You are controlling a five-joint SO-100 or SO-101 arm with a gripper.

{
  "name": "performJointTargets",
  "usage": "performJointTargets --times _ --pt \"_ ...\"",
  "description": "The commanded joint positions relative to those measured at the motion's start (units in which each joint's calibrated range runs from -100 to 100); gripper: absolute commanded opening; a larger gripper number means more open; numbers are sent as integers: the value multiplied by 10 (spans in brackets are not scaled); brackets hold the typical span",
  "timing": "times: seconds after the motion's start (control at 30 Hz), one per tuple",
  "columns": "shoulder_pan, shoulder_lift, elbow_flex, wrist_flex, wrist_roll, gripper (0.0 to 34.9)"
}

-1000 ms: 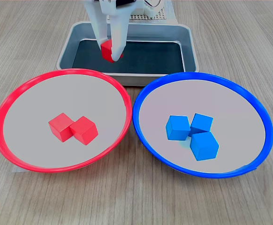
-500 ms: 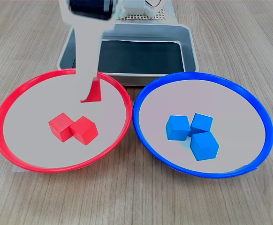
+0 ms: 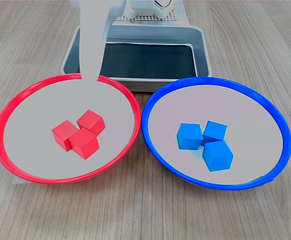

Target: Resolve any anomalies and move all blocks to matching dishes

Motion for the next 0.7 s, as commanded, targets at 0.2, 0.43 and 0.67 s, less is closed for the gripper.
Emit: performJointTargets --times 0.2,0.43,0.67 --pt "-73 -567 414 -62 -83 1" --pt "-96 -845 631 86 -77 1" --pt "-89 -908 665 178 -80 1"
